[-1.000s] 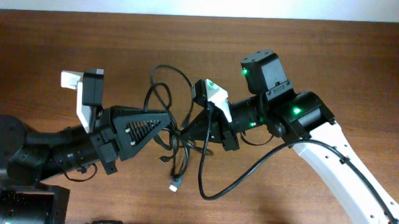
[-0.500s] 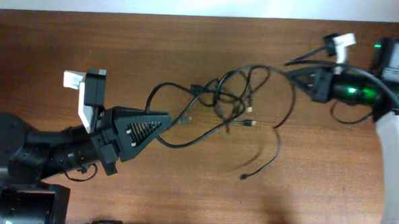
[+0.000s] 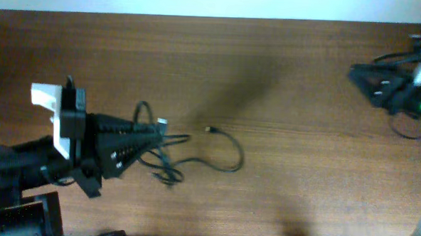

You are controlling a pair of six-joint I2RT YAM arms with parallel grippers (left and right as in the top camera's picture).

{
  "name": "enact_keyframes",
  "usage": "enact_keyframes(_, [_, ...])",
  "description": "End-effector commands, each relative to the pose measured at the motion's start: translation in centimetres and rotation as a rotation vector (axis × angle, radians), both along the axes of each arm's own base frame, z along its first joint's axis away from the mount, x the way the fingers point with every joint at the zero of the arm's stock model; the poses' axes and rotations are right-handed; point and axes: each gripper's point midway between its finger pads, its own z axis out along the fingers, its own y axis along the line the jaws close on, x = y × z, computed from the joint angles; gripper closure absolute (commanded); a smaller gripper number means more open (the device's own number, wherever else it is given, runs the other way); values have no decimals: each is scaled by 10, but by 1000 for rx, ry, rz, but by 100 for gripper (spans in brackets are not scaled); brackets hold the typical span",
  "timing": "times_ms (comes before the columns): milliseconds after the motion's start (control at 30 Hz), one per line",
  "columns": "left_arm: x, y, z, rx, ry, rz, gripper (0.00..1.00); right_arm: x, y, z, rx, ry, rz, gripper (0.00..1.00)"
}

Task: Untangle cables

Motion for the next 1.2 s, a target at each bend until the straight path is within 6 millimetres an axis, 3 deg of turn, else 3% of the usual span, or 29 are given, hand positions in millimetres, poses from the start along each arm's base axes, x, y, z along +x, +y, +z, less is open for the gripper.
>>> enact_keyframes(0, [-15, -6, 4, 4, 15, -50, 96, -18, 78, 0, -184, -116, 147, 55])
enact_keyframes(67, [-4, -3, 5, -56, 146, 8, 97, -31, 129, -19, -400, -172, 198, 54])
enact_keyframes(167, [4, 0, 7, -104, 229, 54, 97, -69, 171, -34, -468, -124, 327, 49])
enact_keyframes(300, [10, 2, 9, -121, 232, 88, 96, -144, 202, -59, -514, -12, 594, 44])
enact_keyframes(400, [23, 9, 13, -185, 296, 164, 95, -171, 221, -69, -586, -43, 690, 40])
enact_keyframes(500, [38, 18, 19, -278, 377, 253, 96, -185, 230, -76, -639, -70, 735, 39])
enact_keyframes(567, [46, 25, 24, -337, 415, 303, 97, -180, 229, -89, -717, -72, 720, 34])
enact_keyframes(733, [29, 21, 58, -390, 332, 235, 96, -174, 238, -110, -753, -187, 835, 35])
enact_keyframes(900, [32, 23, 58, -407, 343, 248, 98, -185, 275, -113, -704, -337, 940, 34])
enact_keyframes(1000, [32, 22, 58, -405, 343, 245, 97, -188, 284, -128, -712, -302, 983, 37])
enact_keyframes(1067, [31, 22, 58, -402, 343, 242, 96, -193, 293, -145, -724, -259, 1032, 43])
enact_keyframes(1100, [31, 22, 58, -402, 343, 242, 95, -195, 296, -153, -731, -241, 1052, 51])
enact_keyframes(1133, [31, 22, 58, -401, 344, 242, 96, -195, 298, -159, -736, -228, 1063, 75])
enact_keyframes(1167, [31, 21, 57, -399, 344, 240, 96, -194, 300, -167, -743, -204, 1073, 86])
